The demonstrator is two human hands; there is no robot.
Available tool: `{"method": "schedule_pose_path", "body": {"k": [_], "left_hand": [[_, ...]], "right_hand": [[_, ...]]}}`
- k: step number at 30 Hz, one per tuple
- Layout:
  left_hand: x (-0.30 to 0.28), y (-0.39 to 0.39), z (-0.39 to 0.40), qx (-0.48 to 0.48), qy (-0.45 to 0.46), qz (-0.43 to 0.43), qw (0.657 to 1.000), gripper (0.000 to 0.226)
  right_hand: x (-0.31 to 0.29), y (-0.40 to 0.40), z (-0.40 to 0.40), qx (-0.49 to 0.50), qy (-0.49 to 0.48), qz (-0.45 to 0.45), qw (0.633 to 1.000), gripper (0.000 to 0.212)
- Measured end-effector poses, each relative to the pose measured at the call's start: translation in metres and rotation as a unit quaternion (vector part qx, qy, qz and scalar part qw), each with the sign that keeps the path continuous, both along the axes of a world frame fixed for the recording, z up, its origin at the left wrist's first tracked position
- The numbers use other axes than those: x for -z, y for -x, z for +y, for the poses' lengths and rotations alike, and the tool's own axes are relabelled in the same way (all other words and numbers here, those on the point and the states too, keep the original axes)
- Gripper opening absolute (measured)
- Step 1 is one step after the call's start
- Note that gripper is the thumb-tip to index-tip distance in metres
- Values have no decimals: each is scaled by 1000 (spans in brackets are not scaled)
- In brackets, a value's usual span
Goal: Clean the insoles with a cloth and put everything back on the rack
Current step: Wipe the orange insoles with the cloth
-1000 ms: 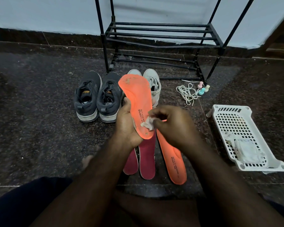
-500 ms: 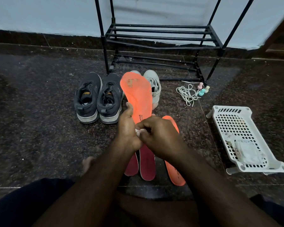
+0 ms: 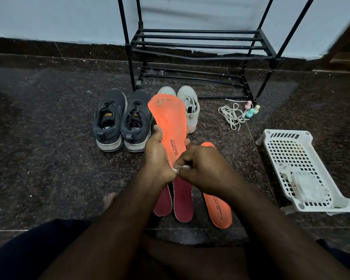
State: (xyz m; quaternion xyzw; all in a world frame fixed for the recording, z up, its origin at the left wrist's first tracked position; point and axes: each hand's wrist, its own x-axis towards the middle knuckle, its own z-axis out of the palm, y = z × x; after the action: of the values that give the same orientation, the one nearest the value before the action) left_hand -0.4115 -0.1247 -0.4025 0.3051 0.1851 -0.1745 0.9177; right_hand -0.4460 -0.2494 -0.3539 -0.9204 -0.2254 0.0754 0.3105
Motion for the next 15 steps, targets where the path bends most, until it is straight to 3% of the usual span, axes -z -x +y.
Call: {"method": "schedule_pose_path", "body": {"k": [5, 11, 15], "left_hand": [[2, 1, -1, 27, 19, -12, 999, 86], [0, 0, 1, 12, 38, -7, 999, 86], [-1, 1, 1, 14, 42, -28, 999, 87]], "right_hand": [[1, -1, 6, 68, -66, -57, 994, 16], [3, -2, -4, 33, -21, 38, 999, 13], [1, -12, -12, 132, -80, -10, 988, 14]]}}
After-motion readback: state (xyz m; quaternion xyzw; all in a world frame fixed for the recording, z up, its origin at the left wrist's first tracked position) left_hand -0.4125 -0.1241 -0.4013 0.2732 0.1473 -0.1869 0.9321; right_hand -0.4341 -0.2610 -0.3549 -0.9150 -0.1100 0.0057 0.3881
